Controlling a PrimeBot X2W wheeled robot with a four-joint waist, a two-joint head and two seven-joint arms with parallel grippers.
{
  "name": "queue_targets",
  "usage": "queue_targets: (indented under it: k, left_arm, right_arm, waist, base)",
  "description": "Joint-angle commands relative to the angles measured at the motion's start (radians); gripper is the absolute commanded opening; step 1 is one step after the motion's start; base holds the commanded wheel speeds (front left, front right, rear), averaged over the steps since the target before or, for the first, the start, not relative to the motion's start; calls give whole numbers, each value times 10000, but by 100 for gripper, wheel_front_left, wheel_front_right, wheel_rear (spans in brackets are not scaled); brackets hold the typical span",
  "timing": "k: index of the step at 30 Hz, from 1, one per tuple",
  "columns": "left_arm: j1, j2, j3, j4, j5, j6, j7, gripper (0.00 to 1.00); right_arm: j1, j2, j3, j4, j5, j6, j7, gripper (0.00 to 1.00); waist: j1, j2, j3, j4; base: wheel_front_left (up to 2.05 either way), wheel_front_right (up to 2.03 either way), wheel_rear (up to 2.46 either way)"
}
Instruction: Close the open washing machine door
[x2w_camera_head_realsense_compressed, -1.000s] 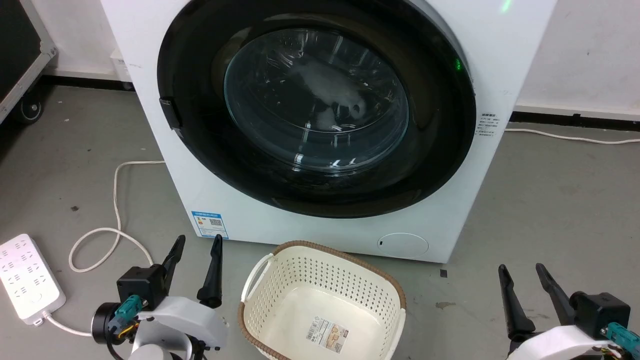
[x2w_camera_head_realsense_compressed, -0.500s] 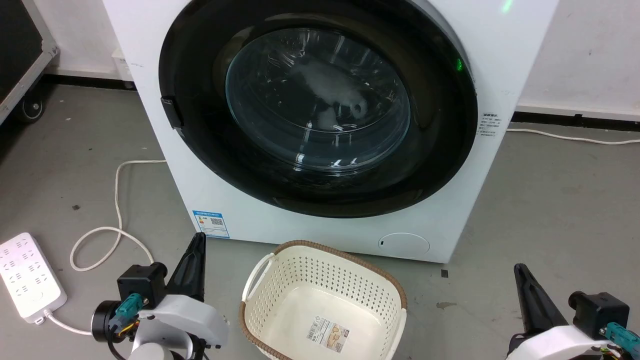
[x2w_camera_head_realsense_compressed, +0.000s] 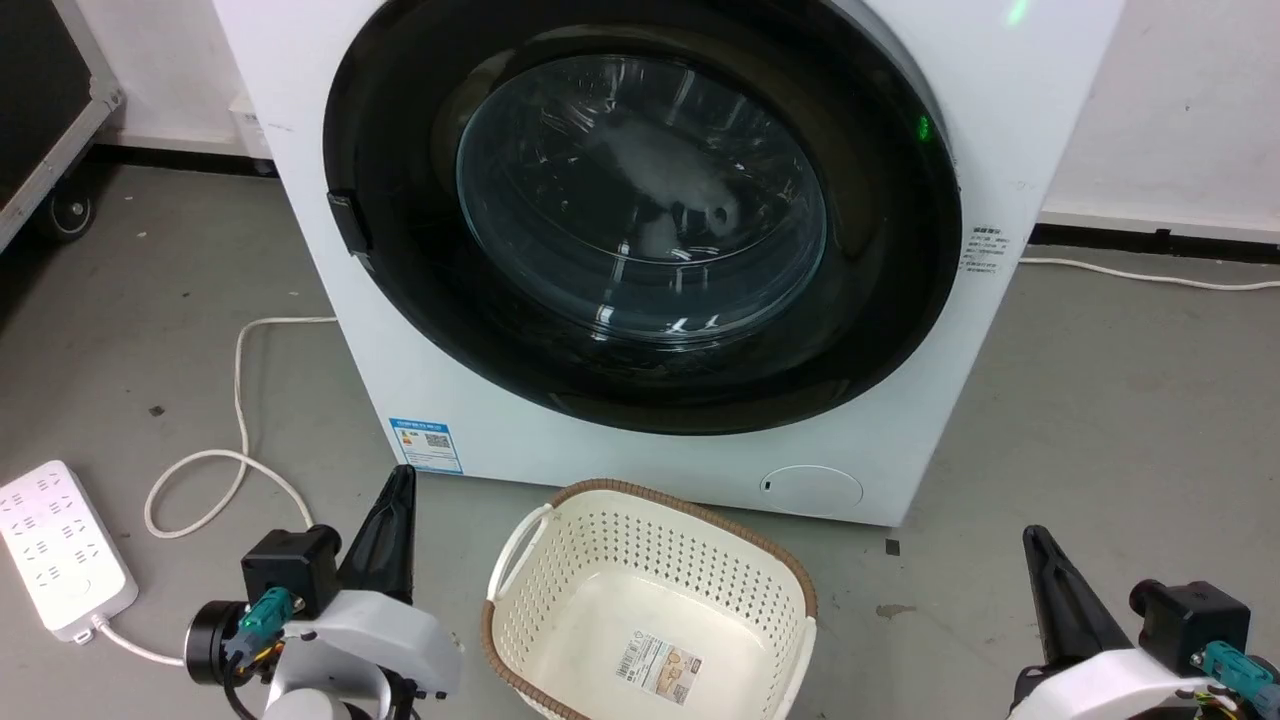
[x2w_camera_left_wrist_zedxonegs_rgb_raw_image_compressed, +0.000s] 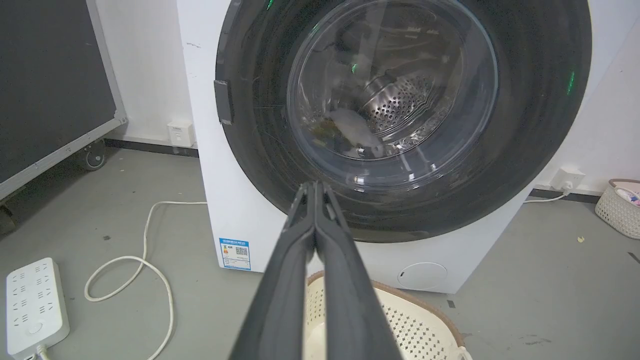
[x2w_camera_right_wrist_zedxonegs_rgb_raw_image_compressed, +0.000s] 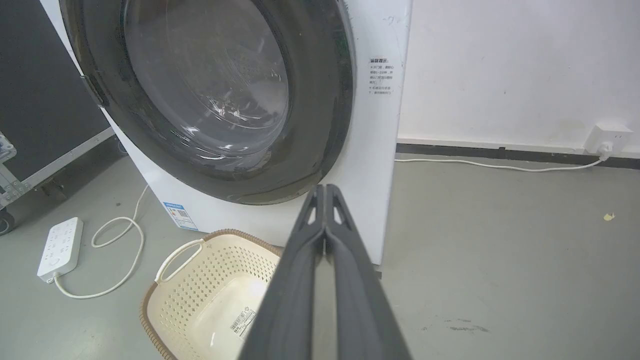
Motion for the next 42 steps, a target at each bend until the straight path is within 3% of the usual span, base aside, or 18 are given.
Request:
queue_targets:
  k: [1,42]
  left_arm:
    - [139,-42,55,-80,126,-31,40,0]
    - [685,-676,838,-1002,1558,-172,767,0]
  right_arm:
    - [-64,4,26,-71,-90,-1,36,0]
    - [-206,12,232,-347,-639,-4,282,0]
  waist:
    - [0,0,1,3]
    - [0,0,56,189]
  base:
    - [0,0,0]
    - [0,0,0]
